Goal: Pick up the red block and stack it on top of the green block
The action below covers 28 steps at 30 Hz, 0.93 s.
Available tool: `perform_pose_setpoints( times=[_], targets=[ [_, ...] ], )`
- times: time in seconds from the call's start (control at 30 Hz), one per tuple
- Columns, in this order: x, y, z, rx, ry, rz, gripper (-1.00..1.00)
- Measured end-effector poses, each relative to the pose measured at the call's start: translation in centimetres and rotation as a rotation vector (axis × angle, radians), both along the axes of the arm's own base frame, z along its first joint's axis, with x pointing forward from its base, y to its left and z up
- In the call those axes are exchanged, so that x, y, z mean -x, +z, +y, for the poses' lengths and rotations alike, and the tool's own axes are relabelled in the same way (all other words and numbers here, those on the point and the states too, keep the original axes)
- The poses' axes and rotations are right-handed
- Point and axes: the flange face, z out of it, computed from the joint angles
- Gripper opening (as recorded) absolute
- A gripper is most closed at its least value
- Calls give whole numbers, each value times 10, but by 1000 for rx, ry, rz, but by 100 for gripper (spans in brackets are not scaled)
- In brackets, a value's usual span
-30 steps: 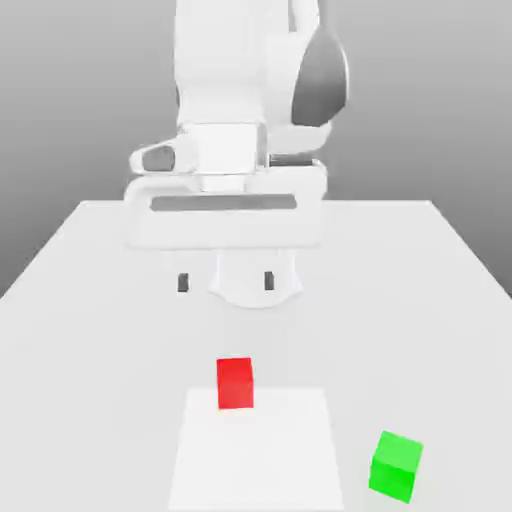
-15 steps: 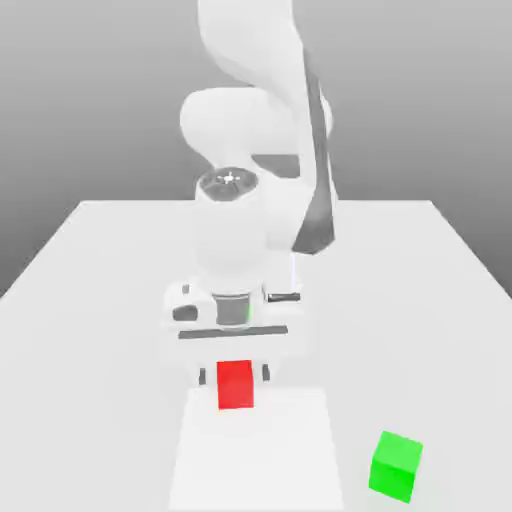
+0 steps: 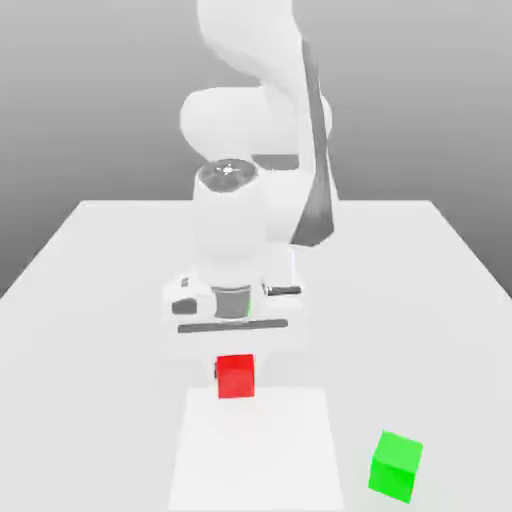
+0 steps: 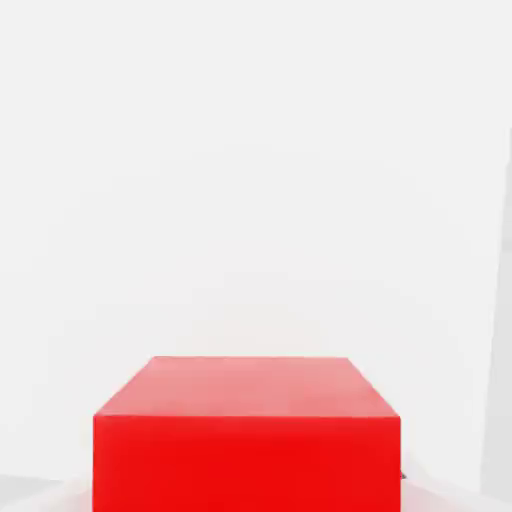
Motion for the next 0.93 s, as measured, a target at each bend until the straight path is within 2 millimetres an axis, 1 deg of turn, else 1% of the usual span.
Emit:
perform_pose_setpoints(
  times=[0.17,0.2,0.3,0.33,0.47,0.53,0.63,0.67,0.7,0.8,0.83,0.93],
  targets=[
    [4,22,1,4,-1,4,-100],
    [1,26,3,8,16,4,-100],
    [-31,36,25,32,167,3,-100],
    [-43,40,36,38,227,2,-100],
    [-83,51,99,47,492,1,-100],
    [-100,56,132,40,613,2,-100],
    [-117,62,187,17,795,3,-100],
    [-121,56,195,12,821,3,-100],
    [-123,47,198,9,832,3,-100],
    [-125,9,201,7,842,3,-100],
    [-125,1,201,7,843,3,100],
    [-125,1,201,7,843,3,100]
  ],
)
